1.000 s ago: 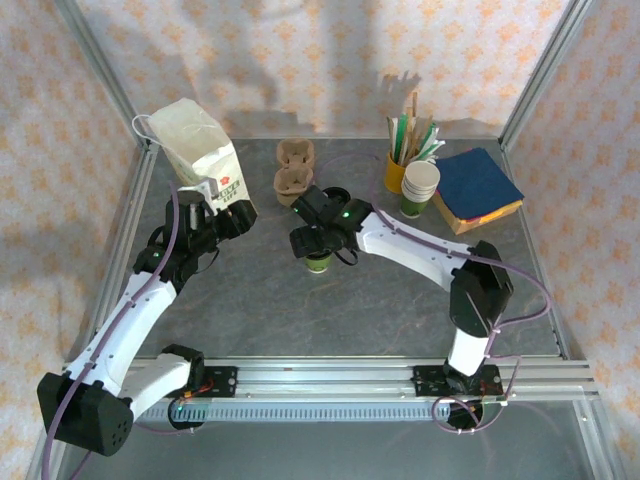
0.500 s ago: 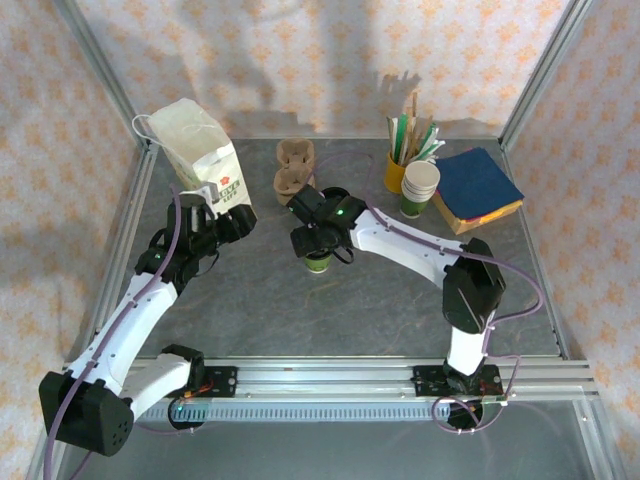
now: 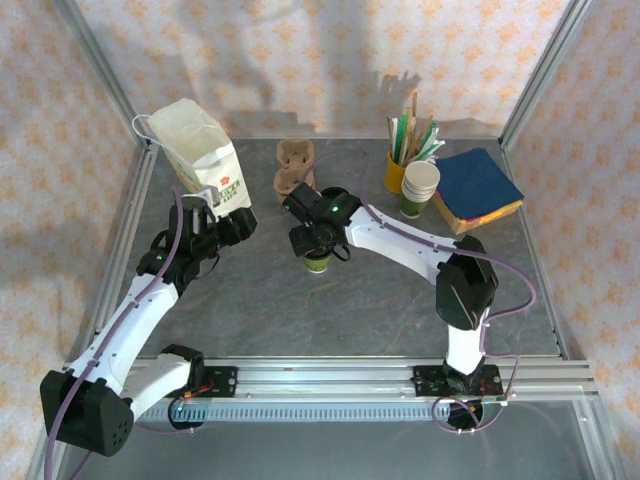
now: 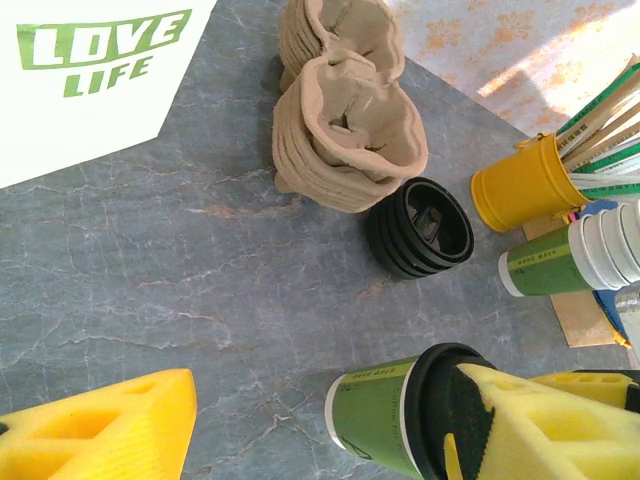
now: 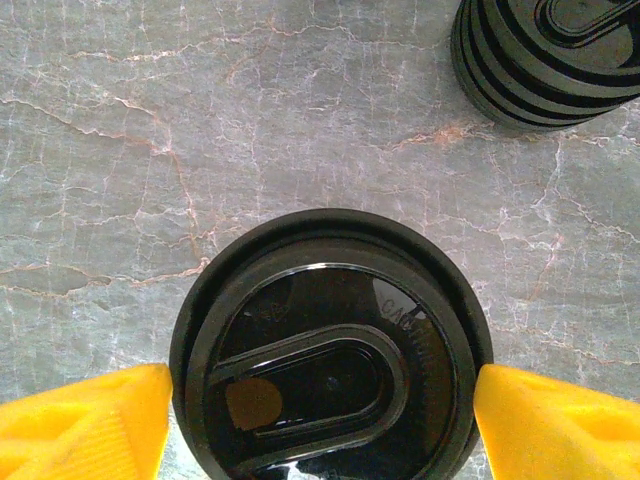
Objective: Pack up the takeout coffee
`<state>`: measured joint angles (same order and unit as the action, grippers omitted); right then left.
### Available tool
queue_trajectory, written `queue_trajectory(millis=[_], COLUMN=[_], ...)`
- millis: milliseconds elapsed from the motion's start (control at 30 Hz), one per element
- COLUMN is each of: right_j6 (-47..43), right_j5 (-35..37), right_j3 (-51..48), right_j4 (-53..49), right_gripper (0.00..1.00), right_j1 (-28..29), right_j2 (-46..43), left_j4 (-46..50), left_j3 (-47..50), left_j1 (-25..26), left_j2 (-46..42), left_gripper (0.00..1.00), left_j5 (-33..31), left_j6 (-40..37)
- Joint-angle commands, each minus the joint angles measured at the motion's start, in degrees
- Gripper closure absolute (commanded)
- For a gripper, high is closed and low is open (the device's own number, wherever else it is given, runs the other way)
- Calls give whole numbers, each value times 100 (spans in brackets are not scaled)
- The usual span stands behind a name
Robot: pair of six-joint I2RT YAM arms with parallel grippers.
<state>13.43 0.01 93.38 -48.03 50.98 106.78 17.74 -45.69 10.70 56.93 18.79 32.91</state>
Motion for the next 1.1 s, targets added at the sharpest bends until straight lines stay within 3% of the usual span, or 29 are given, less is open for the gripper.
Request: queue_trajectory(millis=[0,333,633,1067], right_j6=[-52,-123,-182,-218], right_j5=[-80,-108,-141,-13], right_j3=[79,133,149,324], right_j4=[-233,-379,-382,-754], right_gripper=[20,18,26,23], right_j1=[40,39,43,43], right_j2=[117,229,233,523], left_j4=[-68,-95,-139,-157], left_j3=[46,102,147,126], left_j1=[-54,-58,-55,-63], left_j2=[-103,-105,-85,-28], left_gripper=[30,30,30,30], left_j5=[-60,-33,-15,11], left_j6=[-22,-8,5,-21])
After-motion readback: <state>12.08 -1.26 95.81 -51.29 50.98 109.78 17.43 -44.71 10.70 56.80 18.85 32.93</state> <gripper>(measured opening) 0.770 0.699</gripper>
